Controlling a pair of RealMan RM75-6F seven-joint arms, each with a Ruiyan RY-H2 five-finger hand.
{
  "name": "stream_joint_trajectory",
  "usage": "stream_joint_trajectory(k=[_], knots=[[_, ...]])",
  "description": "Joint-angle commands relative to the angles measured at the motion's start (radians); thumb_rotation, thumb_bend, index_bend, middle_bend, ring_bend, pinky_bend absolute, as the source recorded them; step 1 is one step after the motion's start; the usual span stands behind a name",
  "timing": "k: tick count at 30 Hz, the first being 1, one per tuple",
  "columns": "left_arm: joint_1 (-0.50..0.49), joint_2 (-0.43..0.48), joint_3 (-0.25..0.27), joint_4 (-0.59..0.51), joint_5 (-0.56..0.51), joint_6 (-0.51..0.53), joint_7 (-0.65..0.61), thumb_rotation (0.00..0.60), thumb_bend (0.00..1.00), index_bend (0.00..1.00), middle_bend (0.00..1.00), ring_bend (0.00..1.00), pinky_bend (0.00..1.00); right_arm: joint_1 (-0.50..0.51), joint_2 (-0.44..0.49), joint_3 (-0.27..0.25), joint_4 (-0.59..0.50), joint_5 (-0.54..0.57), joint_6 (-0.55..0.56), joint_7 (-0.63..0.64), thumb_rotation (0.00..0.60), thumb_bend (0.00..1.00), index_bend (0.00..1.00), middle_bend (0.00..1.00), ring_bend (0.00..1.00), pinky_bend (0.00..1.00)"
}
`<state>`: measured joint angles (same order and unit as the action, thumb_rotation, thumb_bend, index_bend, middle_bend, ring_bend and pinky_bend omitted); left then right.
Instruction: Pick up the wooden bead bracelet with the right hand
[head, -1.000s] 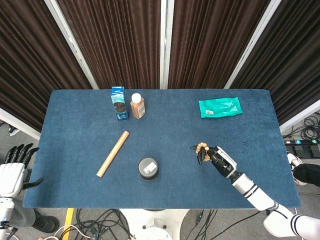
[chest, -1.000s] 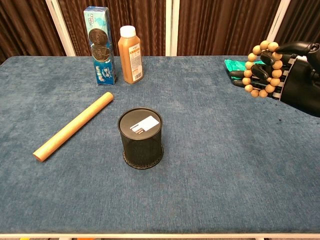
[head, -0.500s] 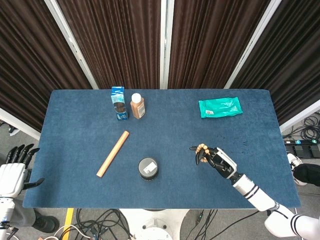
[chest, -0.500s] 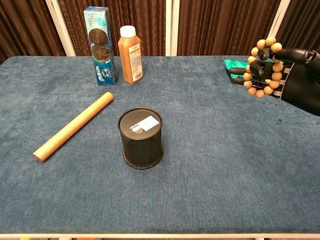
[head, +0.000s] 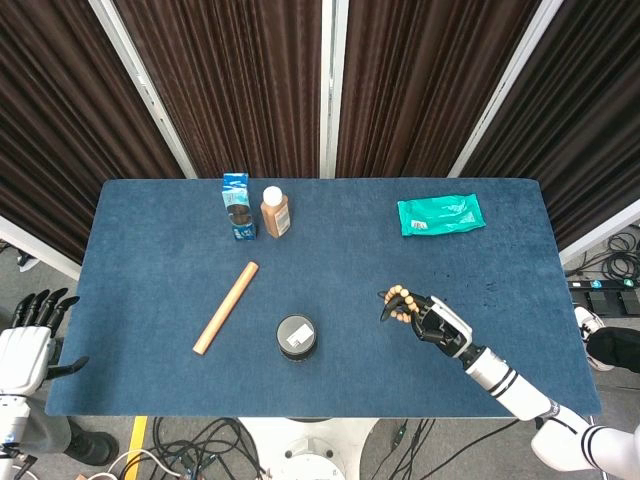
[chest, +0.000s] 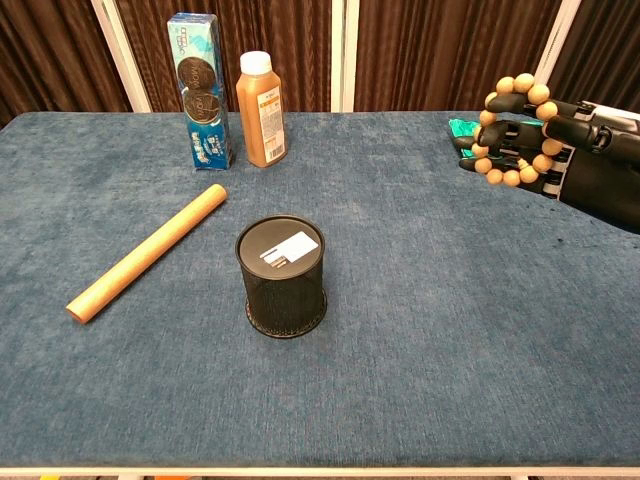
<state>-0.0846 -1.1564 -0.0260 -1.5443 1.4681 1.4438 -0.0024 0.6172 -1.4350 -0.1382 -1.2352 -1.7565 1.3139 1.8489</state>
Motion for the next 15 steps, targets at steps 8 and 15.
stream_joint_trajectory(k=[8, 15], knots=[[0.001, 0.002, -0.001, -0.002, 0.002, 0.004, 0.002, 0.6, 0.0, 0.17, 0.08, 0.01, 0.02, -0.009, -0.003, -0.002, 0.002, 0.015, 0.0, -0.053, 0.238, 0.68, 0.15, 0.34, 0.02, 0.0], [-0.002, 0.002, -0.003, -0.002, 0.004, 0.002, 0.003, 0.6, 0.0, 0.17, 0.08, 0.01, 0.02, -0.006, 0.005, 0.008, -0.001, 0.046, -0.032, -0.101, 0.178, 0.3, 0.14, 0.34, 0.02, 0.0]])
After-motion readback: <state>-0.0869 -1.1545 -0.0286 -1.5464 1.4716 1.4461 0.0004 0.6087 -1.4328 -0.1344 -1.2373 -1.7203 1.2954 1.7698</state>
